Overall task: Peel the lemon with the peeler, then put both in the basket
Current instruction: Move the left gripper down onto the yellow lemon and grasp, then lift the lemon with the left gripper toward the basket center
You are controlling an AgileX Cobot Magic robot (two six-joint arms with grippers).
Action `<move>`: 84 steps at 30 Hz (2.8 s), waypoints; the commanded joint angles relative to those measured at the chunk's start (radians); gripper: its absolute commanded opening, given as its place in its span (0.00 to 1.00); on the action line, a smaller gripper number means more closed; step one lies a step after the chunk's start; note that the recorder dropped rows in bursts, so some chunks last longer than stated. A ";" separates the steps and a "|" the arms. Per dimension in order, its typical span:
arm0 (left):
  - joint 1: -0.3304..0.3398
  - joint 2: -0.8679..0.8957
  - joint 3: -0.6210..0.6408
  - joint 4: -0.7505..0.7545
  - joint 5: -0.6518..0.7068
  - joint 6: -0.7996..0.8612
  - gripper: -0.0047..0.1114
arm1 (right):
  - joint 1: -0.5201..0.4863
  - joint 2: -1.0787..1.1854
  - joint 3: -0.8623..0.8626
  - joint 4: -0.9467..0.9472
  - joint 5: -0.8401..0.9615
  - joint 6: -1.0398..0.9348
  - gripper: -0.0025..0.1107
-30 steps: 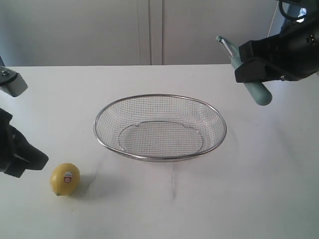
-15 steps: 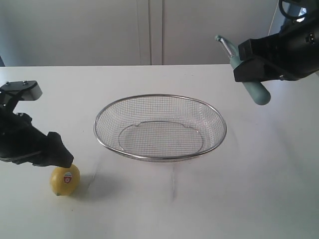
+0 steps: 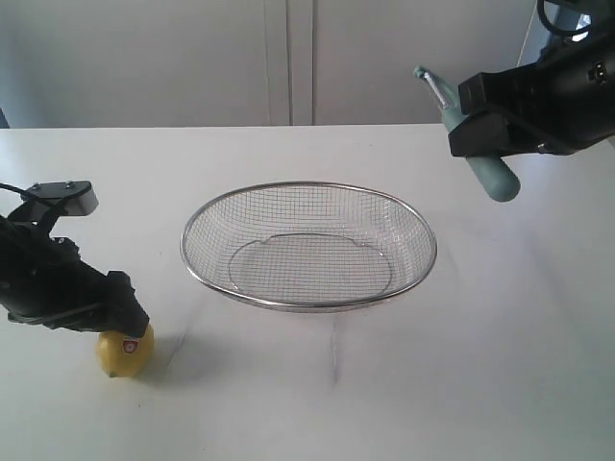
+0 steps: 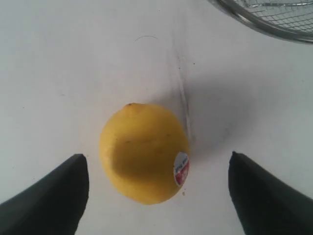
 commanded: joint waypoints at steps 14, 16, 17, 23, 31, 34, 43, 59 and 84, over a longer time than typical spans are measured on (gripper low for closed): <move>-0.008 0.095 -0.003 -0.098 -0.003 0.057 0.73 | -0.001 -0.001 0.002 0.008 -0.005 0.004 0.02; -0.008 0.103 -0.003 -0.098 -0.004 0.057 0.73 | -0.001 -0.001 0.002 0.008 -0.005 0.004 0.02; -0.008 0.108 -0.003 -0.101 -0.006 0.057 0.73 | -0.001 -0.001 0.002 0.008 -0.005 0.004 0.02; -0.008 0.134 -0.003 -0.127 -0.024 0.057 0.73 | -0.001 -0.001 0.002 0.008 -0.007 0.004 0.02; -0.008 0.137 -0.003 -0.129 -0.046 0.057 0.68 | -0.001 -0.001 0.002 0.008 -0.011 0.004 0.02; -0.008 0.137 -0.003 -0.129 -0.045 0.065 0.68 | -0.001 -0.001 0.002 0.008 -0.011 0.004 0.02; -0.051 0.137 -0.003 -0.134 -0.060 0.116 0.68 | -0.001 -0.001 0.002 0.008 -0.011 0.004 0.02; -0.068 0.186 -0.003 -0.130 -0.065 0.168 0.68 | -0.001 -0.001 0.002 0.010 -0.011 0.004 0.02; -0.068 -0.085 -0.113 -0.121 0.099 0.407 0.04 | -0.001 -0.001 0.002 0.009 -0.015 0.002 0.02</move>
